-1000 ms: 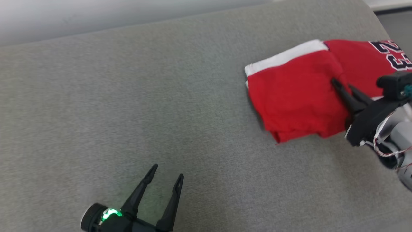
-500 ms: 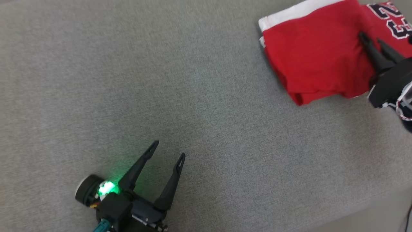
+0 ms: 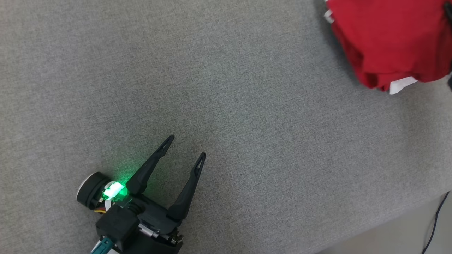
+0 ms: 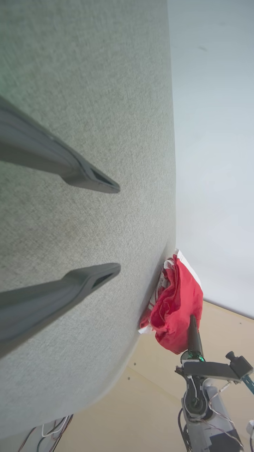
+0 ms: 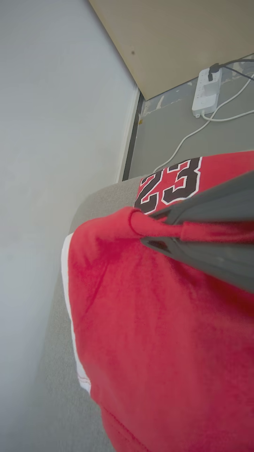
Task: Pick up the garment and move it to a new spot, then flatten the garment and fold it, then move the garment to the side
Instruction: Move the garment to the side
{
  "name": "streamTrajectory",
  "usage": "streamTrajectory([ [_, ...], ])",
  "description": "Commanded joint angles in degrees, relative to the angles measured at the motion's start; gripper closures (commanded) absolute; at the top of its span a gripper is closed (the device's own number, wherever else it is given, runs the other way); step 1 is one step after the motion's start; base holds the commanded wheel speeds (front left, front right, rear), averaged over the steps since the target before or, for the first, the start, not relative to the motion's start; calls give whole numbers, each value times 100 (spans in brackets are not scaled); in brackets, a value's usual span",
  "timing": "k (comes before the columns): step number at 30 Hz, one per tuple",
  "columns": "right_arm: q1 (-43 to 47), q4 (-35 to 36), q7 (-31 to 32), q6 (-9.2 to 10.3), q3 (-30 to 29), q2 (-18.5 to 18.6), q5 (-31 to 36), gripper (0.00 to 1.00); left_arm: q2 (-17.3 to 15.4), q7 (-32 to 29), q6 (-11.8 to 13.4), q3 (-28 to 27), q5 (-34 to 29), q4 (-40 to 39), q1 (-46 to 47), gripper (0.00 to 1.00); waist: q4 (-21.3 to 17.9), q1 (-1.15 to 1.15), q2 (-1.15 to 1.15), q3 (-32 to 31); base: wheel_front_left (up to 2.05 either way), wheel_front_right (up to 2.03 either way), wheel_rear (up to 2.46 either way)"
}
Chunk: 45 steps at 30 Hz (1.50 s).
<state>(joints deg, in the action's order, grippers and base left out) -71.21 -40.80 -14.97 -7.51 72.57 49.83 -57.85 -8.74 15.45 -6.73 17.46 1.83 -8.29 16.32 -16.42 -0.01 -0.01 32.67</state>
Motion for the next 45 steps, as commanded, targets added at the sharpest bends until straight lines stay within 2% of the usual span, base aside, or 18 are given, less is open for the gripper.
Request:
streamTrajectory([
  [1, -82, -82, -24, 5, -37, 125, 39, 100, -56, -58, -19, -17, 63, 227, 14, 0, 5, 1, 1, 47, 0, 0, 0],
  [10, 41, -666, -25, 5, -173, 3, 175, 100, -150, -62, -11, -17, 134, 325, 57, 0, 118, 1, 1, 44, 0, 0, 0],
  [11, 46, -768, -26, 5, -198, -18, 214, 97, -153, -62, -12, -14, 125, 321, 56, 0, 136, 1, 1, 41, 0, 0, 0],
  [12, 35, -883, -26, 5, -246, -47, 239, 54, -159, -62, -9, -18, 120, 313, 47, 0, 151, 1, 1, 41, 0, 0, 0],
  [13, 47, -1020, -25, 5, -283, -85, 256, 0, -165, -62, -5, -18, 118, 306, 41, 0, 169, 1, 1, 38, 0, 0, 0],
  [20, -28, -1841, -17, 4, -1009, -443, 1001, 0, -111, -56, 63, -12, 142, 228, -22, 0, 314, 1, 1, -93, 0, 0, 0],
  [25, 139, -1750, -16, 4, -1822, -759, 1605, 0, 20, -42, 140, -14, 205, 167, -119, 0, 424, 1, 1, -360, 0, 0, 0],
  [26, 139, -1750, -16, 4, -1822, -759, 1605, 0, 20, -42, 140, -14, 205, 167, -119, 0, 424, 1, 1, -360, 0, 0, 0],
  [31, 637, -1194, -17, 4, -2557, -940, 2013, 0, 172, -31, 206, -48, 324, 155, -236, 0, 595, 1, 1, -704, 0, 0, 0],
  [35, 1142, -666, -15, 4, -3151, -1227, 2218, 0, 268, -30, 291, -108, 374, 188, -376, 0, 757, 1, 1, -1020, 0, 0, 0],
  [45, 2480, 516, -15, 4, -3983, -1924, 2580, 0, 465, -30, 509, -348, 651, 365, -734, 0, 1226, 1, 1, -1809, 0, 0, 0],
])
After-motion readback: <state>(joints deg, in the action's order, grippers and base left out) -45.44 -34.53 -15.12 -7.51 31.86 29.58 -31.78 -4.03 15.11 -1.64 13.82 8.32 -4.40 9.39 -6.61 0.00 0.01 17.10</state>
